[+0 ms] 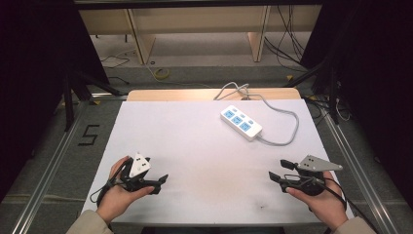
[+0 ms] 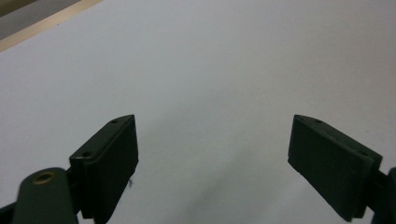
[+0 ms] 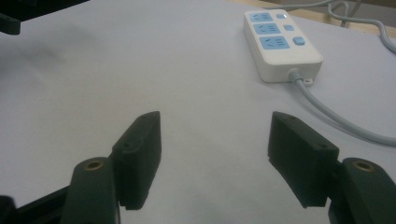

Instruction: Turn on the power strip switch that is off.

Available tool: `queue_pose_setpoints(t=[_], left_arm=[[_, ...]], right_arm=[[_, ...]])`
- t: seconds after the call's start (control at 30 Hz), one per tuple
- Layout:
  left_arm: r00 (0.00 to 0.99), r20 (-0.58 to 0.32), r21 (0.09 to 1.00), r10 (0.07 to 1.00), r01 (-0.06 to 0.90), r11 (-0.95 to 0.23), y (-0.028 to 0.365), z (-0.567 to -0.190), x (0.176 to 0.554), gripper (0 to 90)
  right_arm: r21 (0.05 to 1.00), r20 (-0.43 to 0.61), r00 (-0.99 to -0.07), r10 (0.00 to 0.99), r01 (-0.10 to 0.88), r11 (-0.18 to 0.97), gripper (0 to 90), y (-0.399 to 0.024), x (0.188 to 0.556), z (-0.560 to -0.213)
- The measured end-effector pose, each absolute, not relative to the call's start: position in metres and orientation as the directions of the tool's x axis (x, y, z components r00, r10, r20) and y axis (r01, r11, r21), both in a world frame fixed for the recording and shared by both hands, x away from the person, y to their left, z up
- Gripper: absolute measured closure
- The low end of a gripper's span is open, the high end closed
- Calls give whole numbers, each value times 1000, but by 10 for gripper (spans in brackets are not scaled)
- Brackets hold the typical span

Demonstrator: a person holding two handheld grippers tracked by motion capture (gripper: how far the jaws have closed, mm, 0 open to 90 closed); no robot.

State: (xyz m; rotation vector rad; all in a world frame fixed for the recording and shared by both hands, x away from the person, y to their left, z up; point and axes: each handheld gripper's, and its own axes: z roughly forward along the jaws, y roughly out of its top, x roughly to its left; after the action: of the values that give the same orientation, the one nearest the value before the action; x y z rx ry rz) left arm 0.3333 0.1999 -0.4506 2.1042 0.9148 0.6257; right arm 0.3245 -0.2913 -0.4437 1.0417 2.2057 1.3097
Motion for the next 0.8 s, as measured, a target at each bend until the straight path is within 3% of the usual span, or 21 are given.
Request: queue_pose_setpoints(t=[0.13,0.5,0.8], left_arm=[[621,135,787,772,406,-464,202,-450,333,158],[612,140,788,778,407,-462,202,-450,334,158],[609,140,788,781,409,-460,203,-450,334,159]], right_arm=[[860,40,-653,756,407,306,459,-291,324,-442],[851,-43,-621,783,387,354,887,-293,326,-435],[837,-47,-619,784,404,369,900,-293,333,-433]])
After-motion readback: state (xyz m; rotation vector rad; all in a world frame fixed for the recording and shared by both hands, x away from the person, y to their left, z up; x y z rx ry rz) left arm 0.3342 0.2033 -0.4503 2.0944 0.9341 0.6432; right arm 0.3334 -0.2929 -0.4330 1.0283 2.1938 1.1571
